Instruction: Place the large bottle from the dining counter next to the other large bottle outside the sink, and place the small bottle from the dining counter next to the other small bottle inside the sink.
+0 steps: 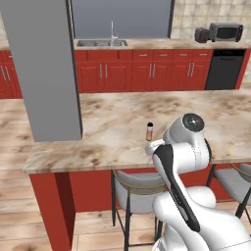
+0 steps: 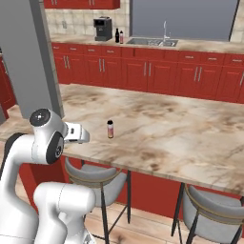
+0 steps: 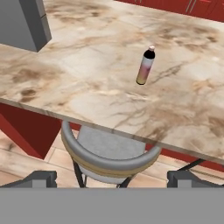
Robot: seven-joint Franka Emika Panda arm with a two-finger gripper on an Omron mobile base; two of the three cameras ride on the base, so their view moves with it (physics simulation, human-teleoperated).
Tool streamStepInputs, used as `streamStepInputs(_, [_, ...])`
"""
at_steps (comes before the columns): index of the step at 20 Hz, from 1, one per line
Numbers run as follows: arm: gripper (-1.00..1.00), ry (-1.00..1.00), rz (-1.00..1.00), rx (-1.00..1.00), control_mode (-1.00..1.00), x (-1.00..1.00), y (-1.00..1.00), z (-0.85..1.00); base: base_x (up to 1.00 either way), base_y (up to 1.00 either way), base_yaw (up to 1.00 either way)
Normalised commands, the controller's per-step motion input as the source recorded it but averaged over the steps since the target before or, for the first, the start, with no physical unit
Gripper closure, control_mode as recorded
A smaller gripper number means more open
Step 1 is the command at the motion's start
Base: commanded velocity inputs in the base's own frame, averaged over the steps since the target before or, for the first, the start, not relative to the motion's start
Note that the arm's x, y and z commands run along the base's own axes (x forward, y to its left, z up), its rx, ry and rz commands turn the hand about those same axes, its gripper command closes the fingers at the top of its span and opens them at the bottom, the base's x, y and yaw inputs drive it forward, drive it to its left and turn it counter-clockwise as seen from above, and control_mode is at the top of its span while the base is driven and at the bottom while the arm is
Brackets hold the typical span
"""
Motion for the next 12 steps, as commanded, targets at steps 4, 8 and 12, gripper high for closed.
streamStepInputs(4, [-1.0,0.0,0.0,0.0,1.0,0.0,0.0,0.0,0.1,0.0,0.01])
streamStepInputs(8, [-1.0,0.0,0.0,0.0,1.0,0.0,0.0,0.0,0.18,0.0,0.0])
streamStepInputs(12, [-1.0,0.0,0.0,0.0,1.0,0.0,0.0,0.0,0.21,0.0,0.0])
